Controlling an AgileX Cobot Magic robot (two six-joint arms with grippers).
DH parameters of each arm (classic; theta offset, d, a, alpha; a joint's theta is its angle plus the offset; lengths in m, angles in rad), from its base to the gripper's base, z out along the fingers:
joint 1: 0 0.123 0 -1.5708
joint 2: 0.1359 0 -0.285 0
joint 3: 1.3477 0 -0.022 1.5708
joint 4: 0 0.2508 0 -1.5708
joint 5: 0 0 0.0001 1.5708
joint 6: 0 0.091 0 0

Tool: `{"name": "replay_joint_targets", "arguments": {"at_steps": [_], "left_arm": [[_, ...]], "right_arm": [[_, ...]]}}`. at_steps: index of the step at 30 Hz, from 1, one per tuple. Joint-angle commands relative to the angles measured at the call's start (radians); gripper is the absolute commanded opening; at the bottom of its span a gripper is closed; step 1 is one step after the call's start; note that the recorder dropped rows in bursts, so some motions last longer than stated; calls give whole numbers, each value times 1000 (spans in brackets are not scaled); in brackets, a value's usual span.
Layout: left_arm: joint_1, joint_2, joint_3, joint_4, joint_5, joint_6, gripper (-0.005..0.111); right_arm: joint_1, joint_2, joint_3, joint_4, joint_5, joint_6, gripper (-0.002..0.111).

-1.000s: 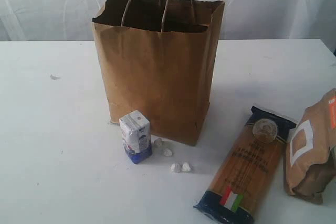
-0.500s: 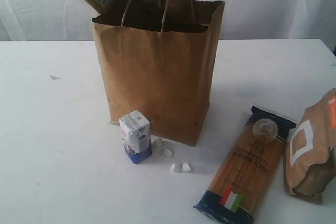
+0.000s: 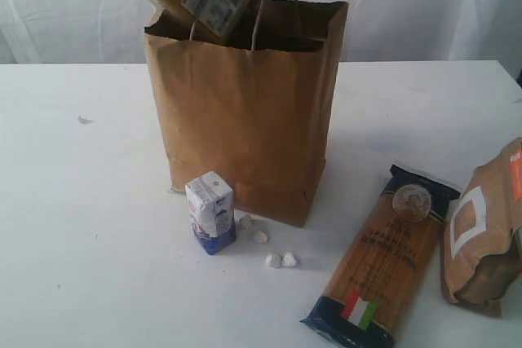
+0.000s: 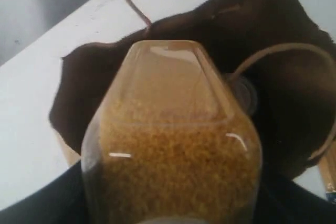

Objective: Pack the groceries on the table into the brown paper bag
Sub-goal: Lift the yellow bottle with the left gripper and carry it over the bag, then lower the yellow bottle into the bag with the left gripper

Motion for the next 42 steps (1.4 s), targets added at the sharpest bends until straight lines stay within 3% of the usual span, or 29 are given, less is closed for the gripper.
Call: {"name": "replay_joint_targets", "arguments": {"at_steps": [1, 20, 30, 35, 42], "left_arm": [[0, -11, -19, -75, 19, 40, 0], [-2, 177, -19, -165, 69, 120, 0], [-2, 136, -32, -334, 12, 155, 0], [-2, 123, -108, -344, 23, 136, 0], [-3, 170, -115, -347, 99, 105, 0]], "right_arm": [[-5, -6, 4, -2, -11, 0, 0], [-5, -6, 4, -2, -10, 0, 0], [-5, -6, 4, -2, -14, 0, 0], [-5, -6, 4, -2, -14, 0, 0], [-5, -6, 4, -2, -11, 0, 0]]}}
